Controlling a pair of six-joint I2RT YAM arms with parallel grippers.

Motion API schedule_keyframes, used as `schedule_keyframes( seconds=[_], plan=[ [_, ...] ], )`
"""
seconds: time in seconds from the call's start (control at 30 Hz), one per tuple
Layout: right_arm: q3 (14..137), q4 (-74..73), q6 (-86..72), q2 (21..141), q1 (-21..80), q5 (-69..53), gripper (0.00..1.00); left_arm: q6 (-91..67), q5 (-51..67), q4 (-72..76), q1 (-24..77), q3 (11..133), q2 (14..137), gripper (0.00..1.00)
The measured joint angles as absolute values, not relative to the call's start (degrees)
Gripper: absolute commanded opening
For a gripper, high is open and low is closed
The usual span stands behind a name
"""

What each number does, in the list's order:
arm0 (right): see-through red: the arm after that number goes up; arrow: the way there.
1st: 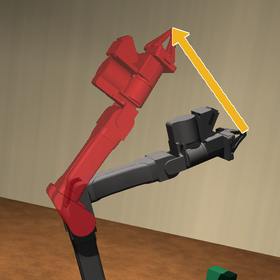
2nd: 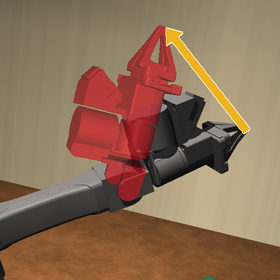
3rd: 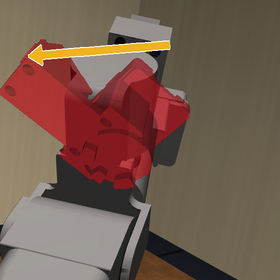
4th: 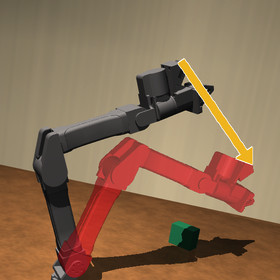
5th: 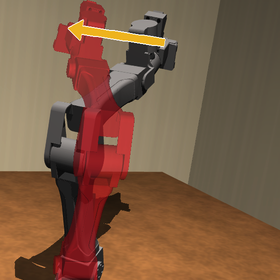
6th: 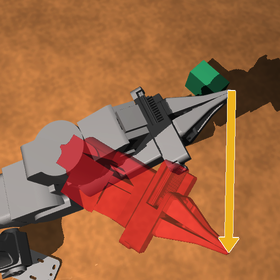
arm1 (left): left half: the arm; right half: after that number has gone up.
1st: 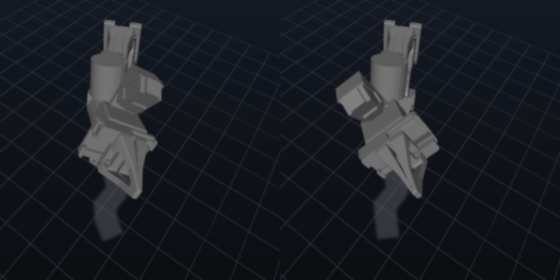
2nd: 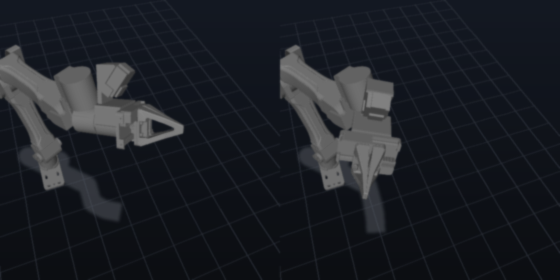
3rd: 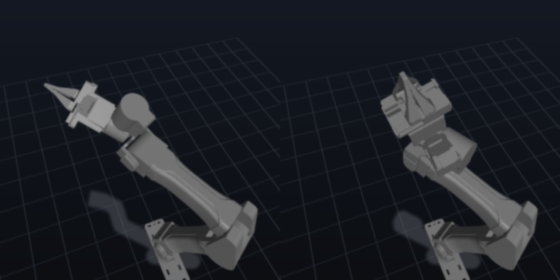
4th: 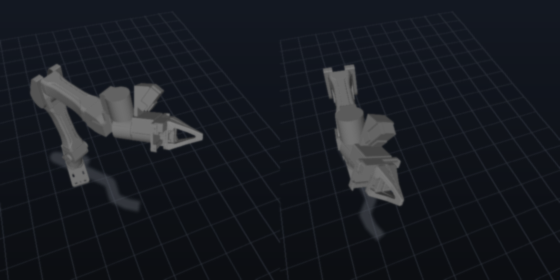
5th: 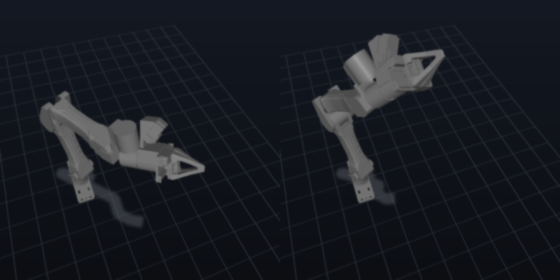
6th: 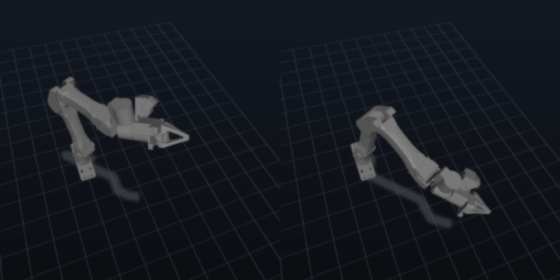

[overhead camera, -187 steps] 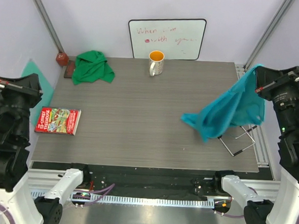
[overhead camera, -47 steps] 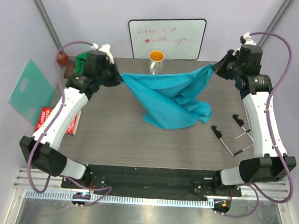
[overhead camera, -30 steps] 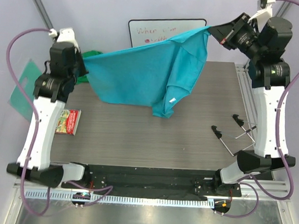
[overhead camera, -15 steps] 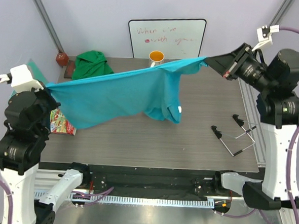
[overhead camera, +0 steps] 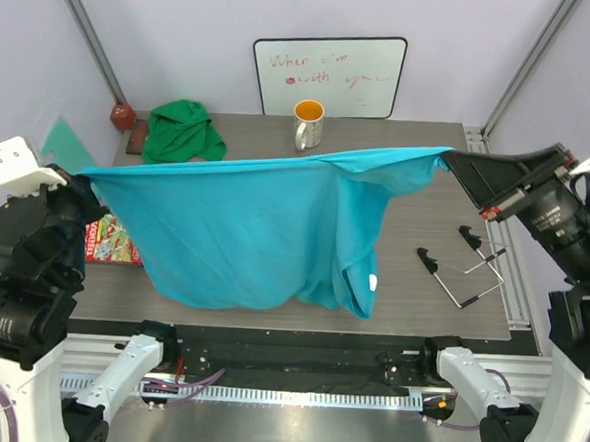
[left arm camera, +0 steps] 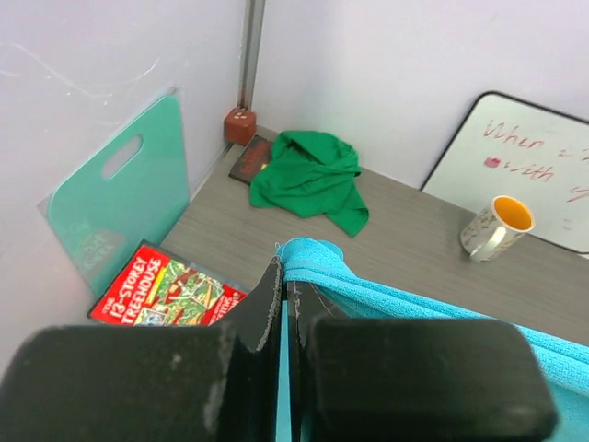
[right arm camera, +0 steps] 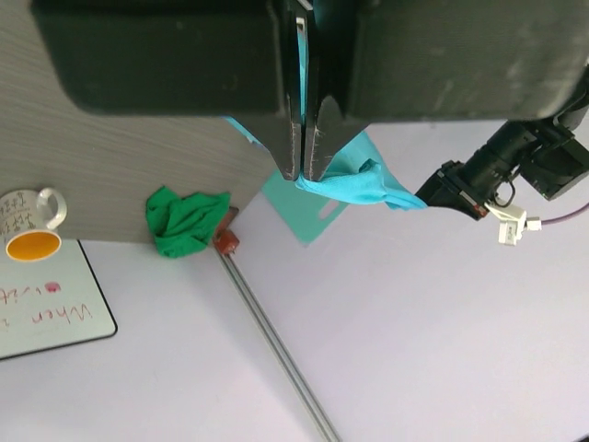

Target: Fold and stack the t-shirts

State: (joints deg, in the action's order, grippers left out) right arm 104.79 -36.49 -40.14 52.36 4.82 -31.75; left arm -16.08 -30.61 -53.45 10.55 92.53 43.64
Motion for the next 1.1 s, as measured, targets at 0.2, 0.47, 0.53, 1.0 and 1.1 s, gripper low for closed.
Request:
schedule_keyframes(
  seconds=[0.2, 0.47, 0.53, 1.0, 1.1],
  plan=[
    [104.03, -36.47, -41.12, 50.63, 4.82, -28.88, 0.01, -16.99, -27.90, -53.41, 10.55, 93.80, 43.51, 0.01],
    [95.13, -34.72, -39.40, 58.26, 4.78, -21.82, 0.01, -20.47, -23.59, -51.83, 10.55, 85.41, 55.18, 0.00],
    [92.12, -34.02, -38.59, 63.05, 4.71, -20.03, 0.01, -20.78, -23.09, -50.65, 10.52, 81.71, 59.72, 0.00],
    [82.26, -32.34, -32.82, 86.65, 4.64, -15.46, 0.01, -20.16, -24.69, -46.02, 10.48, 79.77, 88.49, 0.00],
    [85.58, -31.97, -31.97, 90.91, 4.78, -15.49, 0.01, -19.00, -25.43, -45.08, 10.52, 84.05, 95.42, 0.00]
  ],
)
